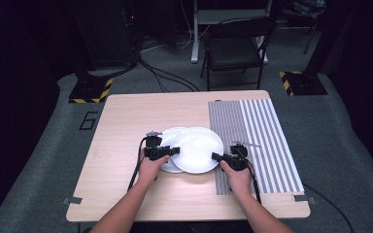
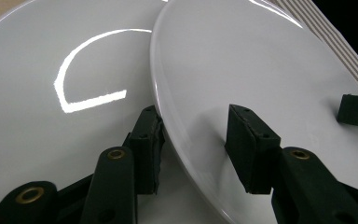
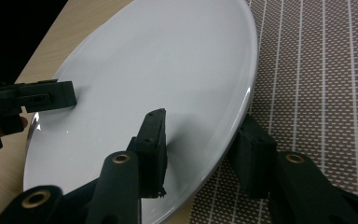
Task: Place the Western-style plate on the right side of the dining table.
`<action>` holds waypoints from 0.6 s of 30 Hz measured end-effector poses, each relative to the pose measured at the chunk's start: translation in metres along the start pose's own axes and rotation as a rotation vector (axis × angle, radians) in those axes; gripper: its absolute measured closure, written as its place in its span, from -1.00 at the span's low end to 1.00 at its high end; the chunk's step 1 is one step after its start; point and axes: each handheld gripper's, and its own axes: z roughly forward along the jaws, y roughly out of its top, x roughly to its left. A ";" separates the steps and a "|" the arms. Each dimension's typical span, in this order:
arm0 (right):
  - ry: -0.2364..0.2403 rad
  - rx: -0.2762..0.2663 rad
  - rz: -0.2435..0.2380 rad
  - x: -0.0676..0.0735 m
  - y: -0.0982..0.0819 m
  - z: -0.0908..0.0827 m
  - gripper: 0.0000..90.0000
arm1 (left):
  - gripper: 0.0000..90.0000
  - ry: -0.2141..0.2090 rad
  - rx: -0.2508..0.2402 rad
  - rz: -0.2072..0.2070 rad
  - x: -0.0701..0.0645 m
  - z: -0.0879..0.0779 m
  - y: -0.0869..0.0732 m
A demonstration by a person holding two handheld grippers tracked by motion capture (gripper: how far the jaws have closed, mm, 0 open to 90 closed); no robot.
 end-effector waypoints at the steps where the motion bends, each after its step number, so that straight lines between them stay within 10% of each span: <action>1: 0.006 0.004 0.008 -0.001 -0.001 0.000 0.31 | 0.31 -0.007 -0.008 -0.006 0.000 -0.001 0.001; 18: 0.055 0.041 0.132 -0.010 -0.002 0.001 0.40 | 0.37 0.019 -0.016 -0.012 -0.005 -0.003 0.003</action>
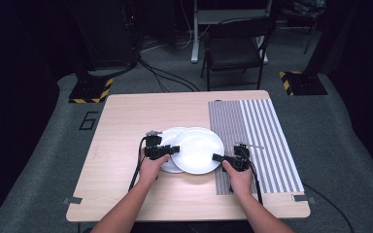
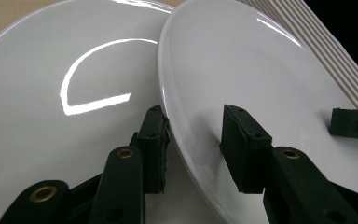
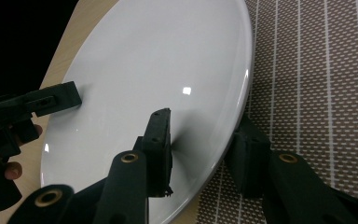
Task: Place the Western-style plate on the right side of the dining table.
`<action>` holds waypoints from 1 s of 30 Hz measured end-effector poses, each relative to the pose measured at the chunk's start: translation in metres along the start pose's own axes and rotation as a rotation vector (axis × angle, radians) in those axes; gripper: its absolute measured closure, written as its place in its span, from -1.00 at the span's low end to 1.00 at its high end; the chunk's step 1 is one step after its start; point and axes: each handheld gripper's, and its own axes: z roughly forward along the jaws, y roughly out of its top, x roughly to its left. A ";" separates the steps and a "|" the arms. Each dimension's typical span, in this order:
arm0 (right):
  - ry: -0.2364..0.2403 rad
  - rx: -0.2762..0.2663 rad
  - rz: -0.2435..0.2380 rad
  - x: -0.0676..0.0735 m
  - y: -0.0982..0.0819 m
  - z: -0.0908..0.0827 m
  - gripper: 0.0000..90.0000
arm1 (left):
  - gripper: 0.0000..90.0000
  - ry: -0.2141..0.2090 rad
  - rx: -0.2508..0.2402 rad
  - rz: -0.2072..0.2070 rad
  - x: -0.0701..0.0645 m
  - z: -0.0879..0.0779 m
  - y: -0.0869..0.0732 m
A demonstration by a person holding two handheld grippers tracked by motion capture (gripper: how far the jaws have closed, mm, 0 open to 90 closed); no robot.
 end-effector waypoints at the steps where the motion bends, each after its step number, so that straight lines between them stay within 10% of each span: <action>1: 0.002 0.008 0.015 0.000 0.000 0.000 0.40 | 0.38 0.003 -0.002 -0.004 -0.001 0.000 0.000; 30: 0.026 -0.002 0.062 0.005 0.011 -0.016 0.45 | 0.35 0.059 0.009 0.066 -0.020 -0.003 0.015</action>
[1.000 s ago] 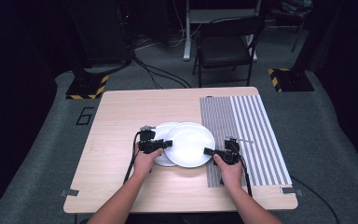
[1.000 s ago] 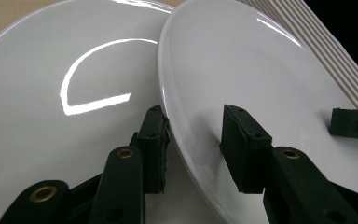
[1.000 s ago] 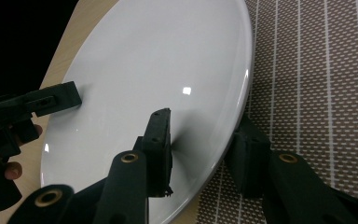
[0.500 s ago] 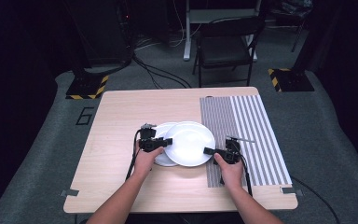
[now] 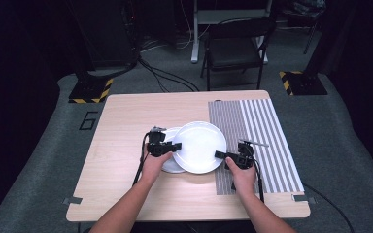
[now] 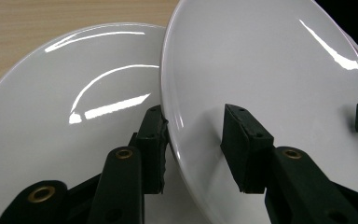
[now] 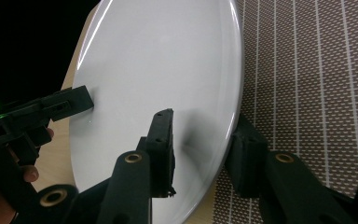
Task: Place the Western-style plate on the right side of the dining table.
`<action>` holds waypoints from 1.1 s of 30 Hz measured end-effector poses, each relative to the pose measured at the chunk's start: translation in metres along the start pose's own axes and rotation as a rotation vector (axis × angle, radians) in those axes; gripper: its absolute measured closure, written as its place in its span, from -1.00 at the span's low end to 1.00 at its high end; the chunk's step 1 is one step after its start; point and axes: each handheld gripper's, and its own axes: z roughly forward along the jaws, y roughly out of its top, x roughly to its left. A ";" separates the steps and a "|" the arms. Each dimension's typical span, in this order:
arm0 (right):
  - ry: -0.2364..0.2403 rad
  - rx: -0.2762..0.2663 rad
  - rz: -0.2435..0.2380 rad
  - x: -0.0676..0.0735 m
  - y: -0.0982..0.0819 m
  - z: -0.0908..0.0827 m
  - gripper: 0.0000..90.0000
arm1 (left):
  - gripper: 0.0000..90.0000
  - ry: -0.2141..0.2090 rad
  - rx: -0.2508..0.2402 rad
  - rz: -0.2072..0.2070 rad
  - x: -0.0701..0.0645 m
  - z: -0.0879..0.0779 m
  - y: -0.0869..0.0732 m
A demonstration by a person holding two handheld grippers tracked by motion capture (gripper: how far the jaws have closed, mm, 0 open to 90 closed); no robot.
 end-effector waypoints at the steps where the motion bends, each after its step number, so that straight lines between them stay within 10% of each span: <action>1: 0.002 0.004 0.006 0.000 0.000 -0.001 0.45 | 0.35 0.002 -0.002 0.000 -0.001 0.000 0.001; 33: 0.010 -0.066 0.059 -0.007 0.010 -0.019 0.37 | 0.30 -0.036 0.013 0.003 -0.017 0.006 0.010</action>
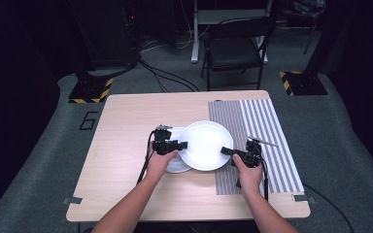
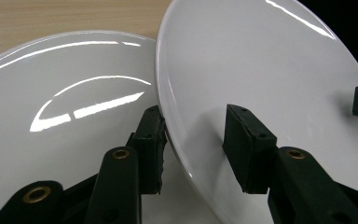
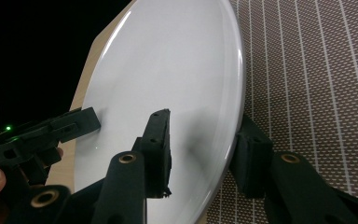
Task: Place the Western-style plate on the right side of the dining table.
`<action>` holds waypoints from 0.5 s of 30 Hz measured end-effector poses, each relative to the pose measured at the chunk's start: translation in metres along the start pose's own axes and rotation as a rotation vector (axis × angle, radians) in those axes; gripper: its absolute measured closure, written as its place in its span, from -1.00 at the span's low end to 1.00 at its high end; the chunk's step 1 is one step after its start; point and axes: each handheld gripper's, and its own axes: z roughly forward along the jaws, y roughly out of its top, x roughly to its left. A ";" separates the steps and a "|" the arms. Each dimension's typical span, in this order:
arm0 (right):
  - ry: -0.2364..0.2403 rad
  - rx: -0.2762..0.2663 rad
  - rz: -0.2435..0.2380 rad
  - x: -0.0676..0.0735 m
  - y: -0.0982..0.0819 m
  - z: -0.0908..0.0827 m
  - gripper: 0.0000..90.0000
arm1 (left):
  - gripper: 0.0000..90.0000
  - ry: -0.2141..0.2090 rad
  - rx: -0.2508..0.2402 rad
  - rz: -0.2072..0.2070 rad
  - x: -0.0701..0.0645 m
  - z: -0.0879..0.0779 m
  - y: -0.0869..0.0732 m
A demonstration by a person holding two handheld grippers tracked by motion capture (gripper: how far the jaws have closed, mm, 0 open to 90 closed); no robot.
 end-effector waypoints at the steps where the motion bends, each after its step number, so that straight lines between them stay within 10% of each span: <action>1: 0.003 -0.002 0.001 0.000 0.000 0.000 0.37 | 0.30 -0.001 -0.003 -0.001 0.000 0.000 0.001; 15: 0.006 -0.014 0.004 0.001 0.003 -0.007 0.36 | 0.30 -0.002 -0.009 0.008 -0.006 0.002 0.007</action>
